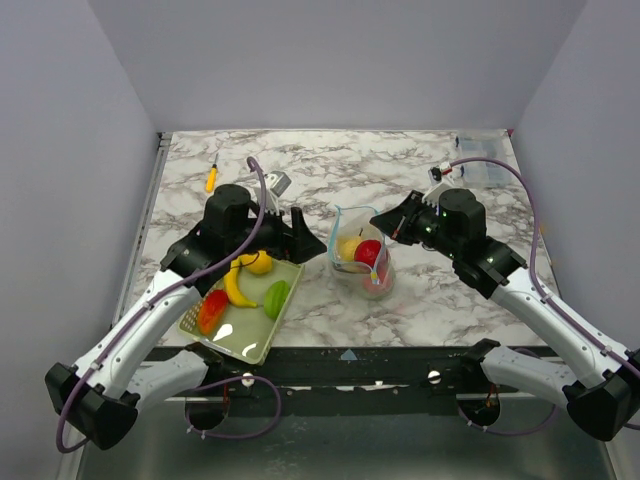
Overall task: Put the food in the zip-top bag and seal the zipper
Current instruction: Place the fake fruit in the zipper food storage bag, then pick up the fake fruit from the bin.
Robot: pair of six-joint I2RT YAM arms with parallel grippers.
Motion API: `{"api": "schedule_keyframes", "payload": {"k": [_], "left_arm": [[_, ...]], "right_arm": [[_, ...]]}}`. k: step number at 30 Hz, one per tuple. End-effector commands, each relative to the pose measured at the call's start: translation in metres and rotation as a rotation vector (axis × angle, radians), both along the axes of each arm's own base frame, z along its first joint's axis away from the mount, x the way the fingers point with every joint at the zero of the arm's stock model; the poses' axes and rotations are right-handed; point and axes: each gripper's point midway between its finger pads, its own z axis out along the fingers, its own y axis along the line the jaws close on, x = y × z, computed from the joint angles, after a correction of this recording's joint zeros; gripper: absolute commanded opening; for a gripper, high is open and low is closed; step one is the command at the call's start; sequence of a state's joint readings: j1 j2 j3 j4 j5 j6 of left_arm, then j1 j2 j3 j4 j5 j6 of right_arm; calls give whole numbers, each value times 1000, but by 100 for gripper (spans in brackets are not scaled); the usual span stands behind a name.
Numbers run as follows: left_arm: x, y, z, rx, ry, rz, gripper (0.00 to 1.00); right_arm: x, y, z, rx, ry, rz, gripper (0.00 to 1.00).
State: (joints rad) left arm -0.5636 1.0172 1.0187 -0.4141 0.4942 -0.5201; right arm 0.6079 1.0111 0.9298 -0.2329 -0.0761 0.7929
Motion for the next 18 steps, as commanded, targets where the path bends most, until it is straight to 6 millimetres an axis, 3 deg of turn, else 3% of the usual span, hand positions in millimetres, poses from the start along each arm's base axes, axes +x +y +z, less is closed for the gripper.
{"api": "schedule_keyframes", "payload": {"k": [1,5,8,18], "left_arm": [[12,52,-46,233,-3,197,81],[22,88,-76,349,56,365,81],[24,104,-101,387,143,452,81],[15,99,-162,339,384,481,81]], "right_arm": [[-3,-1,4,12,-18,-2,1],[-3,0,3,18,-15,3,1],[-3,1,1,17,-10,4,1],[-4,-1,1,12,-10,0,1]]}}
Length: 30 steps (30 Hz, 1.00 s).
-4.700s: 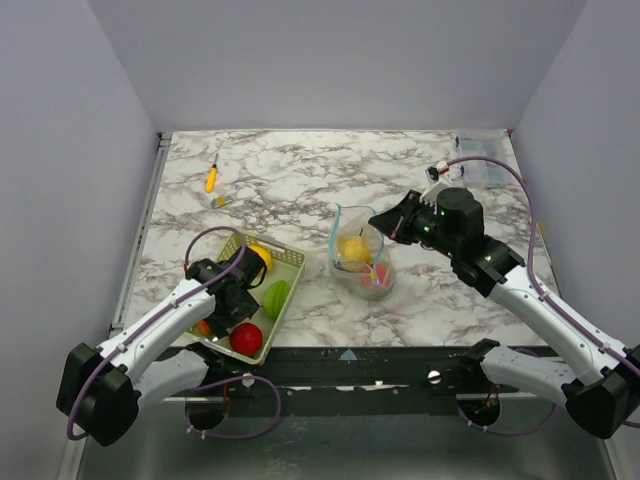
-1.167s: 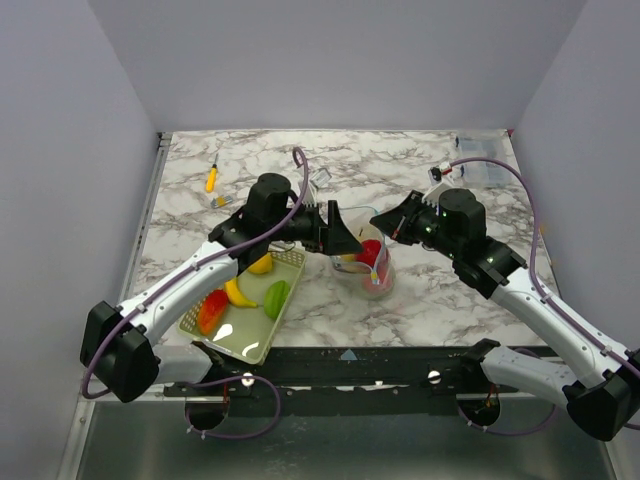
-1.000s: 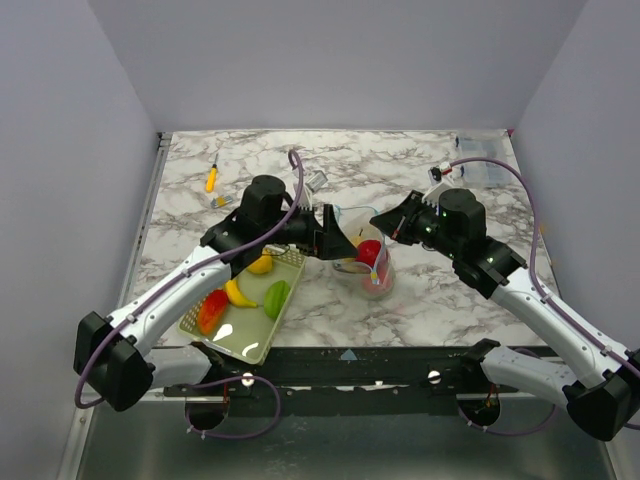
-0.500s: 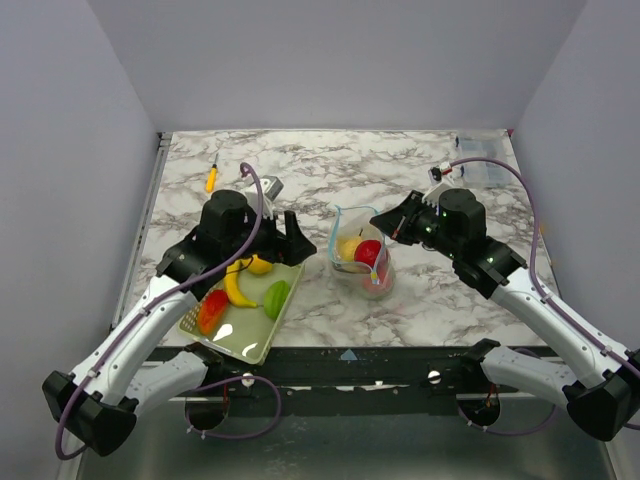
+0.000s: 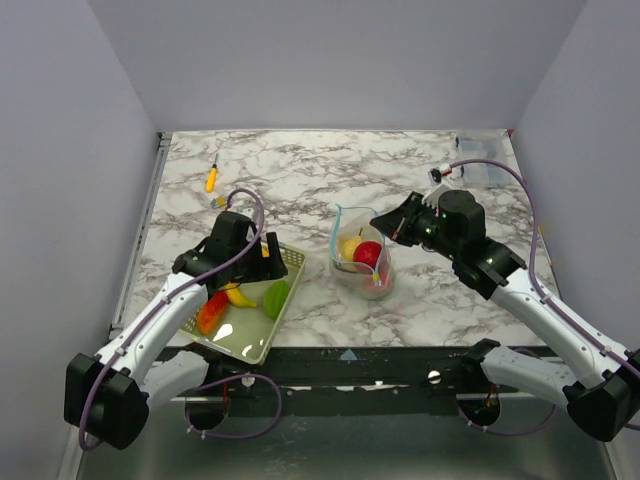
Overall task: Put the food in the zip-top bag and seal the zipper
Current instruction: Pick up the fake fruit from the bin.
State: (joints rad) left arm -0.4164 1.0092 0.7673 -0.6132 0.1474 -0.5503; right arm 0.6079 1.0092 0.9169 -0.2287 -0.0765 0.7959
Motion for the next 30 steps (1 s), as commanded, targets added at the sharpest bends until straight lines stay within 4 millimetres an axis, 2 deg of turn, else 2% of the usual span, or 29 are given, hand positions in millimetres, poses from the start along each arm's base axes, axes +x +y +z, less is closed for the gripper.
{"api": "schedule_keyframes", "payload": {"k": [1,6,14,21,25,30], "left_arm": [[2,-1,-19,-33,72,74,81],[0,7,-46,-7,168,154,81],[-15,1,-72,-54,243,159,70],[-26,-1,-85,-81,271,153,67],[-24,-2,-90,-78,285,152,65],[-22,-5,-87,-74,288,130,55]], "right_arm": [[-3,0,5,13,-17,1,1],[-3,-1,3,8,-16,-1,0],[-2,-2,2,5,-15,-8,1],[-1,3,0,10,-7,7,1],[-1,3,1,12,-7,9,1],[-1,2,4,5,-11,4,1]]}}
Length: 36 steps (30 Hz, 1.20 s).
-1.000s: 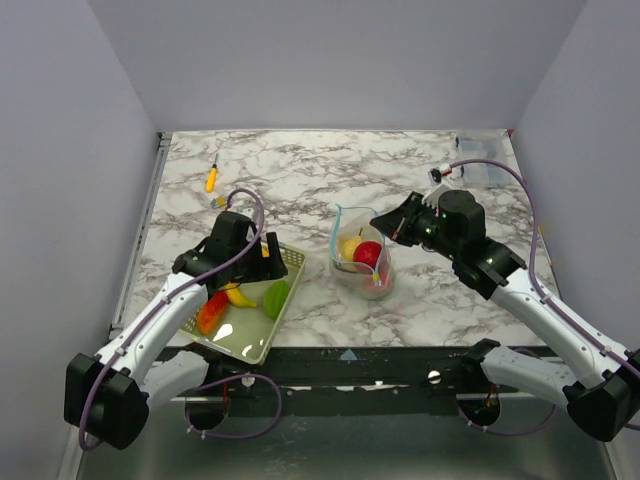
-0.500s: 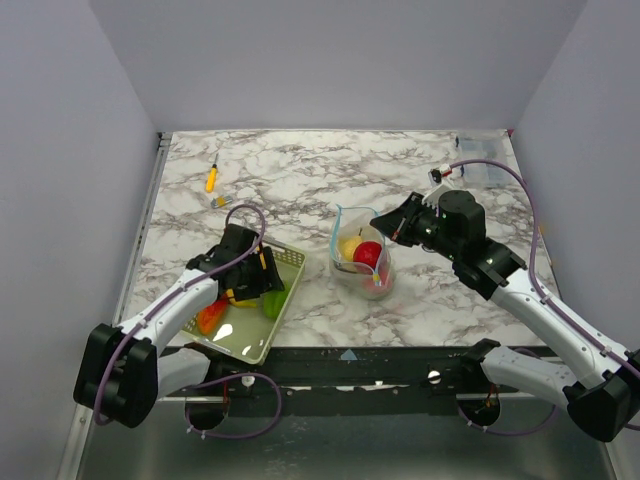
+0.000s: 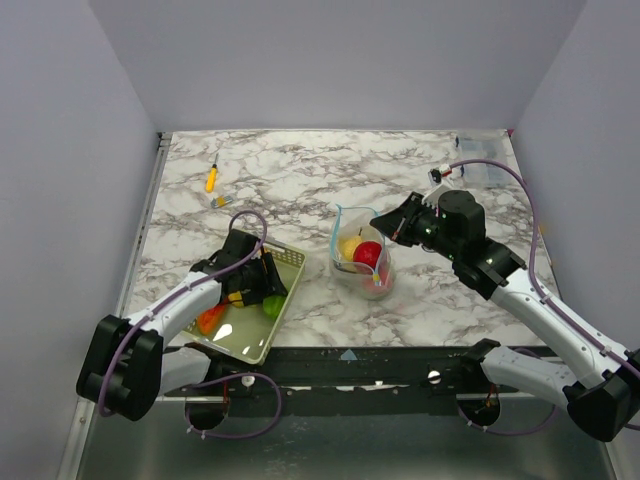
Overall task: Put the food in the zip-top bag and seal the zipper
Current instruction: Pick up the fake fruit from the bin, then place the fake fruit in the zipper food storage bag.
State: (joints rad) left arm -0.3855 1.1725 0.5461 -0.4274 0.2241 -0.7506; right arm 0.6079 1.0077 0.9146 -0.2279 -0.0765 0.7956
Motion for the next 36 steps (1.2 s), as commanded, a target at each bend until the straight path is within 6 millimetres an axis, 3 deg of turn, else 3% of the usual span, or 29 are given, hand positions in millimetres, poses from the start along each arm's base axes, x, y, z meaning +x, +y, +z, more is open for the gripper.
{"api": "schedule_keyframes", "payload": {"k": [1,12,20,24,33,36], "left_arm": [[3,-2,5,-4,-6,-17,54],[13,8,46,19,-159,-11,33],[16,11,66,30,-223,-28,27],[20,-2,101,-53,-327,-81,27],[25,-55,213,-424,-572,-221,29],[29,-72,239,-549,-586,-239,29]], "right_arm": [[0,2,4,3,-10,1,1],[3,8,2,3,-6,20,1],[2,6,1,5,-5,15,1],[1,5,2,5,-7,11,1],[0,5,3,18,-6,13,1],[-1,6,3,24,-4,16,1]]}}
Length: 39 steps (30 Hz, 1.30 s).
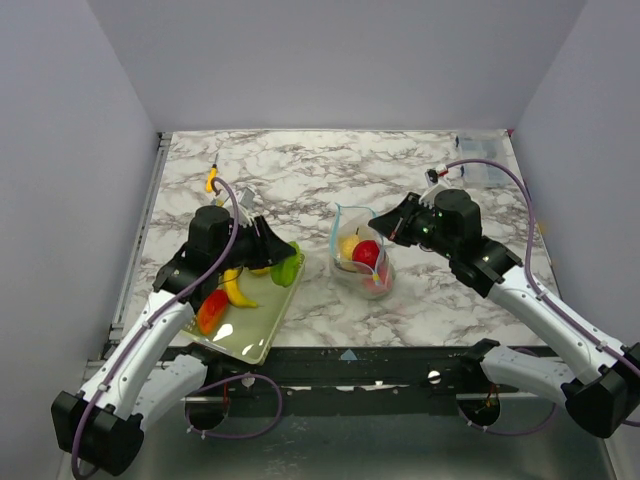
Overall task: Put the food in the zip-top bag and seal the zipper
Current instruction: Place the fake fruit in the zipper food storage bag.
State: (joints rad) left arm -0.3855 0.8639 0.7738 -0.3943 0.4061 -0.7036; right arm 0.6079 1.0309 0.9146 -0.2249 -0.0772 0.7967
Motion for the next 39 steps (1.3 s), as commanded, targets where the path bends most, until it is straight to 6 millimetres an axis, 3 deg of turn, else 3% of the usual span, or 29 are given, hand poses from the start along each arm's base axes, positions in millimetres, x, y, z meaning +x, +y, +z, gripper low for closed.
{"api": "schedule_keyframes", "payload": {"k": [1,6,11,21,28,33,36,39], "left_arm": [[4,-36,64,-248,-76,-130,29],[7,-66,83,-299,-72,-204,29],[9,-94,87,-292,-51,-256,30],[38,-128,62,-268,63,-253,32],[57,-139,50,-252,87,-236,34],[61,-140,45,-225,79,-221,51],[62,-138,43,-198,73,-203,67],[61,-136,44,-171,60,-214,74]], "right_arm": [[-5,3,10,36,-21,16,1],[-6,1,11,35,-25,12,1],[-6,-2,13,31,-31,2,1],[-8,-3,18,39,-34,2,1],[-10,-5,23,41,-43,-5,1],[-9,-6,23,35,-43,-8,1],[-8,-5,21,33,-39,-6,1],[-8,-4,20,33,-38,-5,1]]}}
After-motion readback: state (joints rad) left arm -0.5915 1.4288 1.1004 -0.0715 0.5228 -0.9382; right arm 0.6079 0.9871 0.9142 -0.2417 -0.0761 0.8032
